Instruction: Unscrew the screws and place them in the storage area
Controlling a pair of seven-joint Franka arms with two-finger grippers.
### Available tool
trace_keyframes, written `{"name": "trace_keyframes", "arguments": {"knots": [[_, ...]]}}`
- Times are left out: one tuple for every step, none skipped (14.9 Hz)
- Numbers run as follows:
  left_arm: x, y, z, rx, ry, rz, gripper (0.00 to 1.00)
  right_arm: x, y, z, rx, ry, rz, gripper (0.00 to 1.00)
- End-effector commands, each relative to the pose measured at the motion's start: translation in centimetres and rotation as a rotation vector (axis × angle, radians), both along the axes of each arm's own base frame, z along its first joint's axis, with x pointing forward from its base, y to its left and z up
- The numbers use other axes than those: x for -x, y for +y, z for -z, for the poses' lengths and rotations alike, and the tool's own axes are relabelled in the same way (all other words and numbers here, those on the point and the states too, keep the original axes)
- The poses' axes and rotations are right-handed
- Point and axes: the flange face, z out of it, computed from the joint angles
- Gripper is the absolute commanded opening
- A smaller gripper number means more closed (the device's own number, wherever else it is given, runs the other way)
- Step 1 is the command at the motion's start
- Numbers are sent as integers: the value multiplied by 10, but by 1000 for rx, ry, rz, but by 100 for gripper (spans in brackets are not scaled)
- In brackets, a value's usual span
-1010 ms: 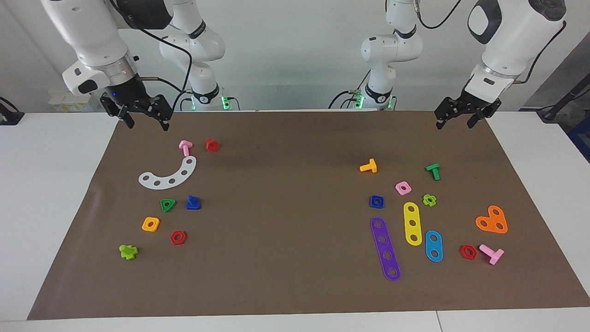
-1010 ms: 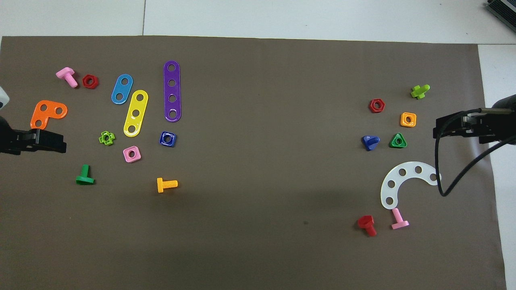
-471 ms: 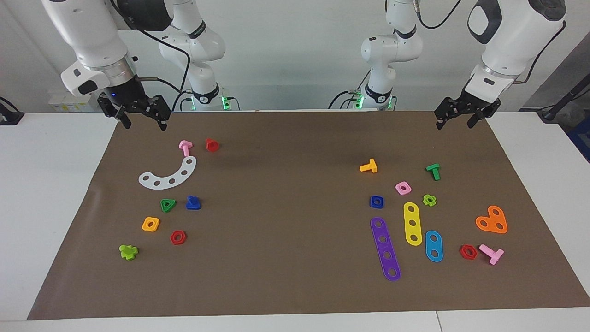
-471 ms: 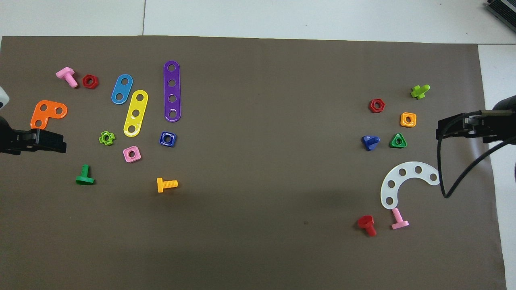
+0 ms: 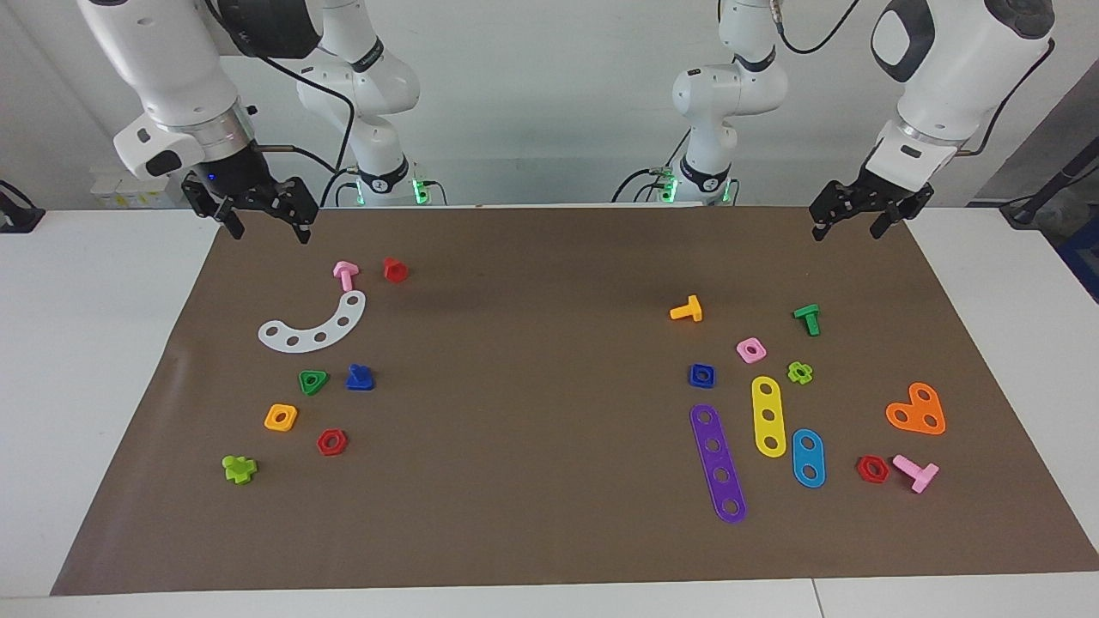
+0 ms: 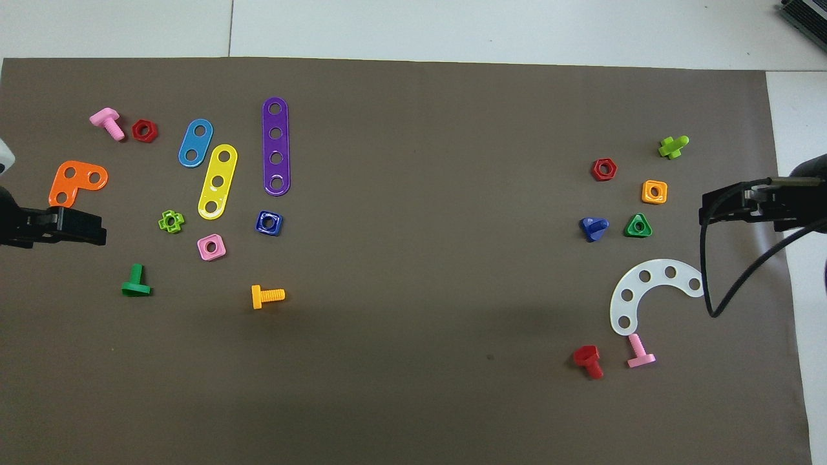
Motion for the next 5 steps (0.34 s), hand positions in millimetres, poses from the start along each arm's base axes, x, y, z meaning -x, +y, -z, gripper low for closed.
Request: {"name": "trace_keyframes", "arguments": {"knots": [[9,2,-1,3,-13,-11,100,3,-2,0,-4,10,17,100],[9,2,0,3,-11,-11,100,3,-2,0,-4,9,11,100],[9,2,-1,3,-13,-11,100,3,-2,0,-4,9,8,100],[9,2,-1,3,-13,-11,100,3,-2,0,-4,9,8,100],[9,2,-1,3,-13,-11,100,3,-2,0,-4,9,8,100]]}}
